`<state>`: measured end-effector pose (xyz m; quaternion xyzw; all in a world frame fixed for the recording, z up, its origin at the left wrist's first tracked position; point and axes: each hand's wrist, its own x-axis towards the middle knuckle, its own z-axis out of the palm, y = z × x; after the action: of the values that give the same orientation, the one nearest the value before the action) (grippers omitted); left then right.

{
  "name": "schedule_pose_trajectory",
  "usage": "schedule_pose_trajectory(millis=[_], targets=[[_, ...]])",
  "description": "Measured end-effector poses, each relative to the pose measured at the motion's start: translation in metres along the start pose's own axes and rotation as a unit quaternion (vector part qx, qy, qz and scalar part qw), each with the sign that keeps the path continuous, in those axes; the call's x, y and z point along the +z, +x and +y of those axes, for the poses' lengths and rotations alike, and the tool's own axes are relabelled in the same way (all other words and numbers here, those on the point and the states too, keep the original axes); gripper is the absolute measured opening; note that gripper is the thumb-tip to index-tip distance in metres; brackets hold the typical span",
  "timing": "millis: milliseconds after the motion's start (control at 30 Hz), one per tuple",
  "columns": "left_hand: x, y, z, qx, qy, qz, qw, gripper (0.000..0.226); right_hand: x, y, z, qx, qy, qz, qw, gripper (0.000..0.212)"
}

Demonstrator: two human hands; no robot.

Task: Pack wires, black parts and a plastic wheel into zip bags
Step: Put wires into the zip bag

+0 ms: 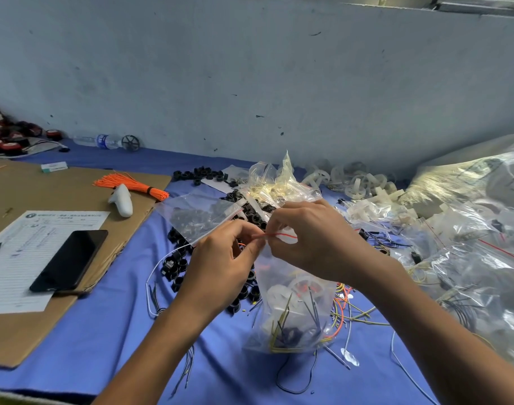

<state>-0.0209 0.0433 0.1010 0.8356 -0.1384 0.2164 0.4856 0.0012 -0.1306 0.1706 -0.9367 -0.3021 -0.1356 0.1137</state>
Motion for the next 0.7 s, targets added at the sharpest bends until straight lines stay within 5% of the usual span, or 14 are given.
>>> schedule_pose_trajectory(millis=[233, 367, 700], targets=[[0.001, 0.000, 0.004, 0.016, 0.021, -0.009, 1.000, 0.006, -0.001, -0.003, 0.000, 0.008, -0.005, -0.004, 1.000, 0.029], [0.002, 0.001, 0.005, 0.008, 0.008, -0.012, 1.000, 0.003, -0.001, -0.007, 0.002, 0.008, 0.004, 0.002, 1.000, 0.014], [0.005, 0.002, 0.009, 0.006, 0.011, -0.027, 1.000, 0.006, -0.002, -0.013, 0.007, 0.016, 0.018, 0.011, 1.000, 0.017]])
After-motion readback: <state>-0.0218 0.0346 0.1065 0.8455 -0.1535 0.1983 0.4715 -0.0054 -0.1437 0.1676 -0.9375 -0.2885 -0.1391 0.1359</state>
